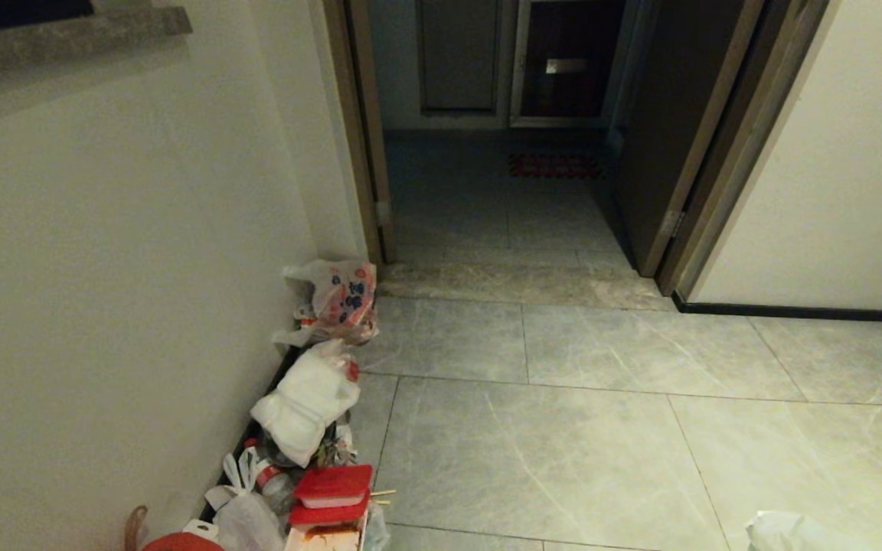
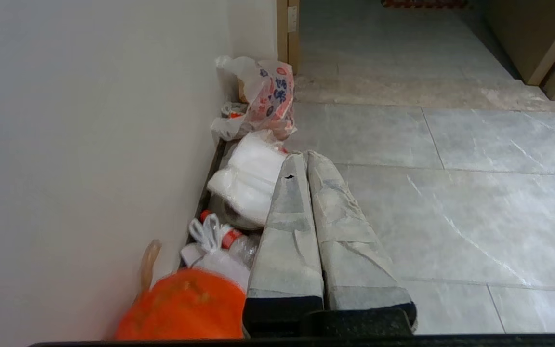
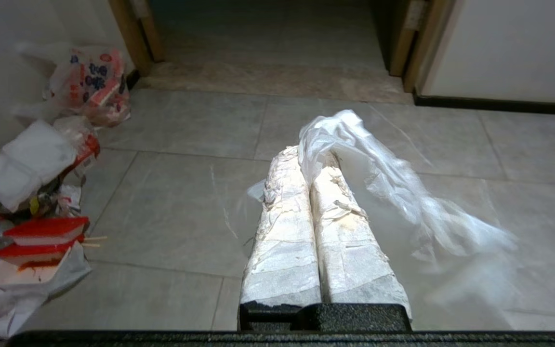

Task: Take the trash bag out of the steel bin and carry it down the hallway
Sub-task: Put the trash bag at the door

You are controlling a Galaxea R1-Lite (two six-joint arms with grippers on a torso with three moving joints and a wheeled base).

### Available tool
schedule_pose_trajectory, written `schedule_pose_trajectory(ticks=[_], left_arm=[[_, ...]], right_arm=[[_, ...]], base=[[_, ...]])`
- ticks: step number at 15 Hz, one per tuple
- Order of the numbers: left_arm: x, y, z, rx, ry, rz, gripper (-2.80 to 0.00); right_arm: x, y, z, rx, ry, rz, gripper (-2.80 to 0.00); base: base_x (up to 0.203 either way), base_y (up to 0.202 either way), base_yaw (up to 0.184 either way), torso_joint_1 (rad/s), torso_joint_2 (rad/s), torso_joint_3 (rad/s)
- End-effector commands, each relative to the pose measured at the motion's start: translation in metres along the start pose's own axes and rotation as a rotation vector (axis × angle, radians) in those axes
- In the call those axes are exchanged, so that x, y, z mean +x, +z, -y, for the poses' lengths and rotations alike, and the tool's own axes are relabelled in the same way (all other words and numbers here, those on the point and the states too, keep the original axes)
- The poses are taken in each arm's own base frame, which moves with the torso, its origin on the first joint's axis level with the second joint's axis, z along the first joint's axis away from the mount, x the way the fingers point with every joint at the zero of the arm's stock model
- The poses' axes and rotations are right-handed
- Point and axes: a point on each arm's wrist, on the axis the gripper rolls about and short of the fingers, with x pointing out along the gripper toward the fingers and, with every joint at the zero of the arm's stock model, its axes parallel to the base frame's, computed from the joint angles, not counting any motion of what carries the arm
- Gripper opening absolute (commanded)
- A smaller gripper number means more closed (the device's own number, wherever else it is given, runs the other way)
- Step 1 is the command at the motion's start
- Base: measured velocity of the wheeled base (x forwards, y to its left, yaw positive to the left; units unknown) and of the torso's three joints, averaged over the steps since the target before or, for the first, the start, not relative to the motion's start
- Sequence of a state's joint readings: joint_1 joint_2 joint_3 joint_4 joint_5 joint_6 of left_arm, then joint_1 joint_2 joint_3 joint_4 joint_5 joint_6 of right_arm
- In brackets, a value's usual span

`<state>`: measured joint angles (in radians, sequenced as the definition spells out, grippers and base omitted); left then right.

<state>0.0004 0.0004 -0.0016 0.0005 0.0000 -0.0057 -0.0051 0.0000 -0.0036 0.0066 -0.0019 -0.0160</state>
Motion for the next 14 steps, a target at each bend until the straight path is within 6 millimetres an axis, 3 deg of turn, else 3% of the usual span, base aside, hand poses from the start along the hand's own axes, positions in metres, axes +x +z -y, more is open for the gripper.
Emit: schedule_pose_trajectory(ticks=[1,6,14], left_arm=[[0.0001,0.0001,0.0000,0.000,0.001,-0.001,-2.80],[0.0001,0.0001,0.0000,0.000,0.001,-0.001,-2.80],[0.0001,0.0001,0.0000,0.000,0.001,-0.001,-2.80]], right_arm=[[0.0000,-0.0003,0.0000,0.001,-0.001,-0.002,-2.80],[-0.0001,0.0000,0.0000,0.001,-0.001,-0.002,-2.80],[0.0000,-0.0003,0.0000,-0.001,-0.001,-0.002,-2.80]], base=[[0.191,0.000,0.003,0.005,0.00,-0.004],[0.187,0.000,0.000,0.001,0.00,0.000],[0.009,0.000,0.001,0.000,0.00,0.000]])
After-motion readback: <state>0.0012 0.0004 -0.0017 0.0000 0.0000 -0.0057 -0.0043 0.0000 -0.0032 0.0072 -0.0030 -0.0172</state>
